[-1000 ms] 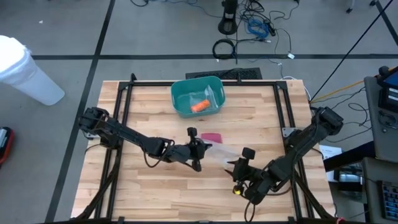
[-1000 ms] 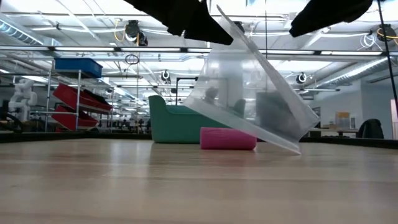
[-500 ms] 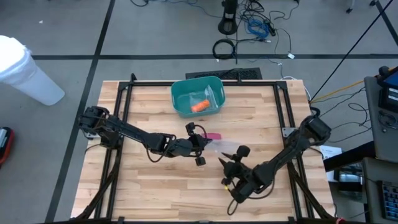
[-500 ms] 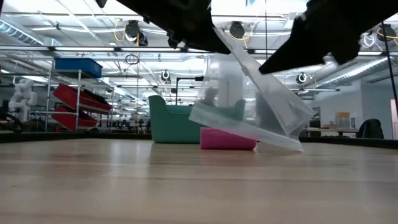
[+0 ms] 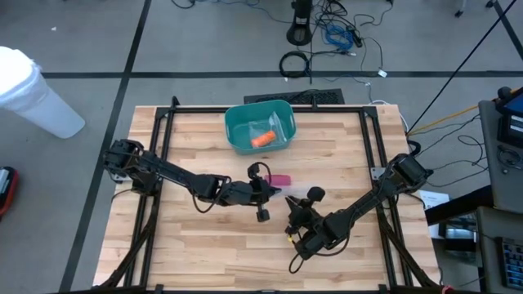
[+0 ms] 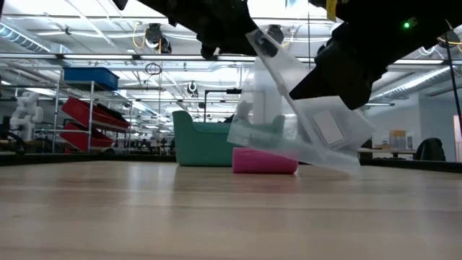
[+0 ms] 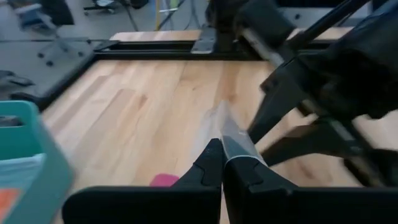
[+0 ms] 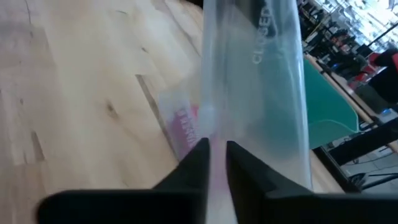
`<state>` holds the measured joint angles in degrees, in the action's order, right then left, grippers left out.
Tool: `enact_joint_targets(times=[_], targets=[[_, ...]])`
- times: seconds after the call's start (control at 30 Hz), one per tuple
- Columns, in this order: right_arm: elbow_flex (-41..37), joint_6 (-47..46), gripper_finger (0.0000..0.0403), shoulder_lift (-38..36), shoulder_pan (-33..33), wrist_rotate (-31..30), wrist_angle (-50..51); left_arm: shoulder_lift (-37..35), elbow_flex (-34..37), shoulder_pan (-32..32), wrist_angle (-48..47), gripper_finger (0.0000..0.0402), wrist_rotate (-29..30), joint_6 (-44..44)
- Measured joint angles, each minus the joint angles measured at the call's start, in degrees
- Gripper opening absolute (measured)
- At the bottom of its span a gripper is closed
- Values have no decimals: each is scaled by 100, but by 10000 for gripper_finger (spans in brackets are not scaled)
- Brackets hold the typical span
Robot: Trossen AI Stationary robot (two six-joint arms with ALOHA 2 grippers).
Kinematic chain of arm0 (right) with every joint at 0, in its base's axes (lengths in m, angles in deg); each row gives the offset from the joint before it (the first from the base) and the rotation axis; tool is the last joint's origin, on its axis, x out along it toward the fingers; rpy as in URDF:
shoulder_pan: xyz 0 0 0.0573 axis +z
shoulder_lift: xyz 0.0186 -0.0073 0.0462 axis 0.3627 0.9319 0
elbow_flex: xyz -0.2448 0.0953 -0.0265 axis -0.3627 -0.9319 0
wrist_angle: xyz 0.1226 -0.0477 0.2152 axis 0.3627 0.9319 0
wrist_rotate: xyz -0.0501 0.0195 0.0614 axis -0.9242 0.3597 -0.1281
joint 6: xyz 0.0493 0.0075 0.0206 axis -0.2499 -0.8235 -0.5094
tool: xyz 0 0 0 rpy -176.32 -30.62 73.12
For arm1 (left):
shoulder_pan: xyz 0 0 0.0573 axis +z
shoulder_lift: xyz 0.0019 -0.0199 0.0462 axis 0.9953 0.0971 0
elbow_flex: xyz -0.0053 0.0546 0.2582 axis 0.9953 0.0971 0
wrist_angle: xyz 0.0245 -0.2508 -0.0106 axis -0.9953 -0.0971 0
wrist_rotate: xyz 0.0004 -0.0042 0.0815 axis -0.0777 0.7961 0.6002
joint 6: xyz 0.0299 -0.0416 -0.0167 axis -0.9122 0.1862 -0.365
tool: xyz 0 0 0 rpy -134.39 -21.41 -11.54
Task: Roll bandage
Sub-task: Open the transparent zip bag
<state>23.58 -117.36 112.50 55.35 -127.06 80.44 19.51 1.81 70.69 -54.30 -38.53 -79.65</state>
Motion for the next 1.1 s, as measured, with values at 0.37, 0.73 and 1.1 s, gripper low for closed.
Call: enact_joint_targets(times=[0.37,0.73,1.1], targets=[[55,20,46,-4,341,-114,-10,0,-4,158,93,0,-162,616],[53,149,163,18,643,-129,-303,0,-4,286,246,0,-814,1552],[52,-241,163,345,432,-1314,-218,-2,-4,284,565,0,-1251,1966]])
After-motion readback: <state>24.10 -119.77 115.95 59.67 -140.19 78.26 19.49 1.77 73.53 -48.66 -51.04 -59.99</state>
